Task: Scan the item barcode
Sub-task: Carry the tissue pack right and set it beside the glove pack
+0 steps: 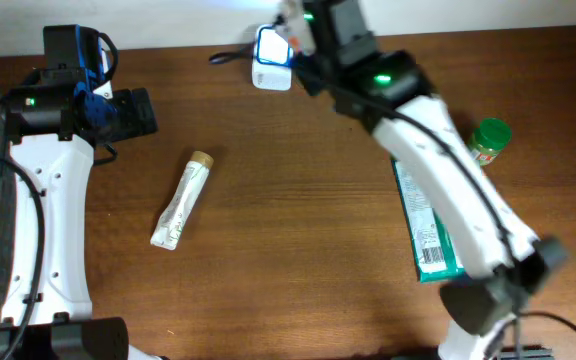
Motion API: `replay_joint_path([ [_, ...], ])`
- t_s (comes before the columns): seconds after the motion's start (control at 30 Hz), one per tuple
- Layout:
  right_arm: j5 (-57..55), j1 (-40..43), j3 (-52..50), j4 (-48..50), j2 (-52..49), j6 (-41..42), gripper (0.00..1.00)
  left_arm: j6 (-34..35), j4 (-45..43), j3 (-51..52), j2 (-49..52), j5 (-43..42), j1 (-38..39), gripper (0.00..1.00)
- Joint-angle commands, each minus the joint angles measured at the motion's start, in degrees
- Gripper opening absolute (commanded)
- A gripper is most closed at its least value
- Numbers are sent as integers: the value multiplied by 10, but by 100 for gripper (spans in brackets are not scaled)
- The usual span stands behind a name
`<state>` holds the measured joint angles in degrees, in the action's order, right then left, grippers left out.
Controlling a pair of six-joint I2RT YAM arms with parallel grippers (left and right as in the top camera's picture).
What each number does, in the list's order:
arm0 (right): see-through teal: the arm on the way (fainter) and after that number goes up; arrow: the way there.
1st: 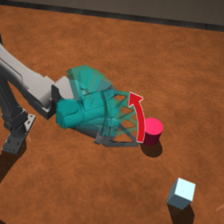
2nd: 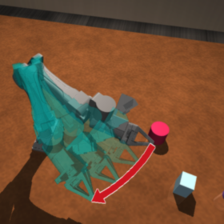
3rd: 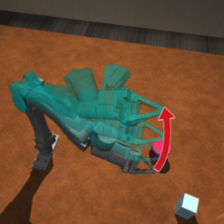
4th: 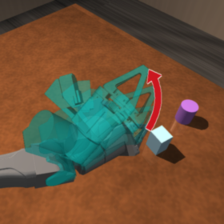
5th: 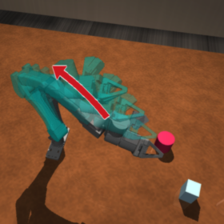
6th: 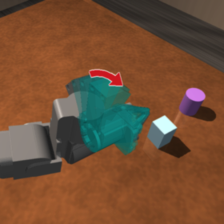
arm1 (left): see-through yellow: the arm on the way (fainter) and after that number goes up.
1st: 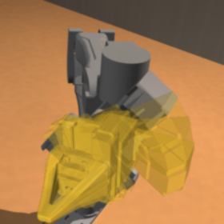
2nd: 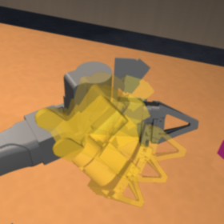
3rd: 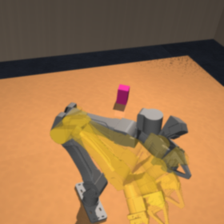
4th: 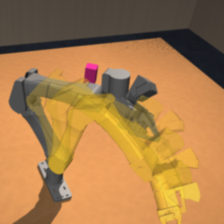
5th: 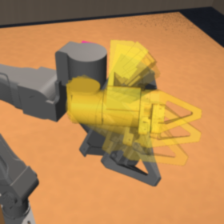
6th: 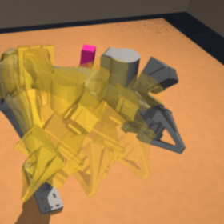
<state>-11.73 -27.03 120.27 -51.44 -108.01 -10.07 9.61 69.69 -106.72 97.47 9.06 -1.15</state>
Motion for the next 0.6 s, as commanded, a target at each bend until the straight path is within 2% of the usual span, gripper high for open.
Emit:
replay_joint_path([
  [0.0,125,34,-1,-135,58,193,4,-3,1,0,1,4,-2,99],
  [0.13,146,88,-9,-304,61,264,4,-3,1,0,1,4,-2,99],
  [0.23,146,126,-56,-363,57,271,4,-3,1,0,1,4,-2,99],
  [0.3,145,143,-110,-361,56,271,4,-3,1,0,1,4,-2,99],
  [0.4,139,170,-236,-309,56,271,4,-3,1,0,1,4,-2,99],
  [0.57,128,189,-374,-223,56,271,4,-3,1,0,1,4,-2,99],
])
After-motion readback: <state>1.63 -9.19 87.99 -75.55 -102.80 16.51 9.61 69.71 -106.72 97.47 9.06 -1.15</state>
